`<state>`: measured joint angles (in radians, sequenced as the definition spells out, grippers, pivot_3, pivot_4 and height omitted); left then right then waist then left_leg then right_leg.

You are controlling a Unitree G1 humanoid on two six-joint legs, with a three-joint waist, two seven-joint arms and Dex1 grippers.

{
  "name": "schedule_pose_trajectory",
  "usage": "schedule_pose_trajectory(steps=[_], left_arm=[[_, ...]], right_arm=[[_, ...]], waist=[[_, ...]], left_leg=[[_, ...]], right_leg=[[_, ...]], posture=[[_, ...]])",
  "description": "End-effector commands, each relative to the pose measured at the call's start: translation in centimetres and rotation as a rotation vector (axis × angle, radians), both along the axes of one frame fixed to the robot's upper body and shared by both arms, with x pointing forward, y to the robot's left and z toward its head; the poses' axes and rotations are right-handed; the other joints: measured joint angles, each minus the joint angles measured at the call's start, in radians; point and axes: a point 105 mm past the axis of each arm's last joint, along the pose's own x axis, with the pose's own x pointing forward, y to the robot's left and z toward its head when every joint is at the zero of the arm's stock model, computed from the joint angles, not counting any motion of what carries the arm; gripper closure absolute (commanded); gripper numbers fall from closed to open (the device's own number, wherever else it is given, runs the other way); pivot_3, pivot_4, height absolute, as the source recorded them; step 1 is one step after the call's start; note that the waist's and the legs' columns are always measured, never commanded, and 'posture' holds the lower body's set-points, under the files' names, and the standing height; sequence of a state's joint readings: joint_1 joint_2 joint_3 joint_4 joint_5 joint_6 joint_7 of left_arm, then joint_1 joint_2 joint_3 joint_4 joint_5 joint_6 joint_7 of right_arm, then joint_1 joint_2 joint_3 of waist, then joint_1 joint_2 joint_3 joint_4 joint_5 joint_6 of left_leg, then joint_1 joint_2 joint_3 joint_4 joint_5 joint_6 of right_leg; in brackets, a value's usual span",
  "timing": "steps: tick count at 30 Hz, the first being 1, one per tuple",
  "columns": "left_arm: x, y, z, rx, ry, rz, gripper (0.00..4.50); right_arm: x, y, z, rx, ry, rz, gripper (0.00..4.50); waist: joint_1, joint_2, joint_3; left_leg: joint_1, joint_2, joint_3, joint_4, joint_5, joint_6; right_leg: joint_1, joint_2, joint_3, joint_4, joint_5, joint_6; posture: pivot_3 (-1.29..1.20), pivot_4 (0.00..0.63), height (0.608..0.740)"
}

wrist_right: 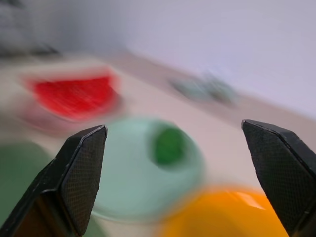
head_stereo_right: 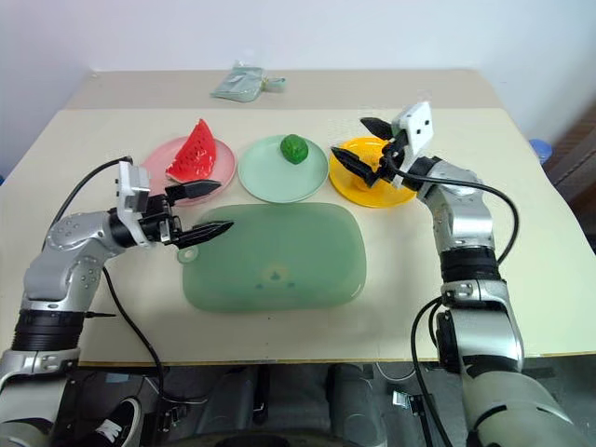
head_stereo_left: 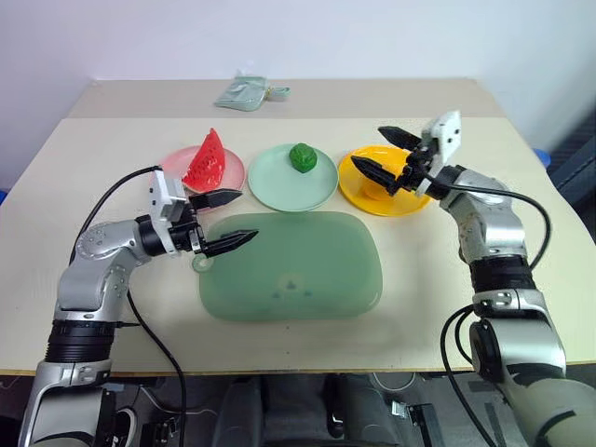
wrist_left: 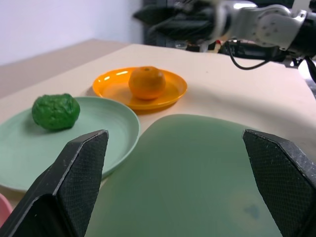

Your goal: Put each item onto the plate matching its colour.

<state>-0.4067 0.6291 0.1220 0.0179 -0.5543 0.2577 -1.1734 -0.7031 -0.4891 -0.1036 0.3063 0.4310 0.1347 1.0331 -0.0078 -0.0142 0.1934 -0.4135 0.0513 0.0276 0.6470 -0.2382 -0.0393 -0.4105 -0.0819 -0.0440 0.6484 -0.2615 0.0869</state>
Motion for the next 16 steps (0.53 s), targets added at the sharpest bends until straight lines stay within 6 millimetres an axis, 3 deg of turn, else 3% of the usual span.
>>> schedule_pose_trajectory(steps=[1,3,7,16], left_arm=[[-0.7,0.8,1.4,0.016,-0.041,-0.033,0.0],[-1.1,1.3,1.1,0.061,-0.028,-0.055,0.0],[-1.8,2.1,1.0,0.07,-0.012,-0.088,0.0],[-2.1,2.5,-0.2,0.079,0.022,-0.076,0.0]], right_arm=[[-5.4,1.5,0.5,-0.031,-0.06,0.246,0.03],[-7.9,1.7,-1.6,-0.101,0.042,0.358,0.03],[-8.8,1.1,-4.1,-0.199,0.091,0.355,0.03],[-8.3,0.6,-4.7,-0.222,0.075,0.28,0.03]], waist=[[0.002,0.0,0.0],[-0.002,0.0,0.0],[-0.007,0.0,0.0],[0.0,0.0,0.0]], left_leg=[[0.0,0.0,0.0,0.0,0.0,0.0],[0.0,0.0,0.0,0.0,0.0,0.0],[0.002,0.0,0.001,0.0,0.0,0.0],[0.002,0.0,0.001,0.0,0.0,0.0]], right_leg=[[0.0,0.0,0.0,0.0,0.0,0.0],[0.0,0.0,0.0,0.0,0.0,0.0],[0.001,0.0,0.0,0.0,0.0,0.0],[0.001,0.0,0.0,-0.001,0.0,0.0]], posture=[[0.0,0.15,0.74],[0.0,0.15,0.74],[0.0,0.15,0.74],[0.0,0.15,0.74]])
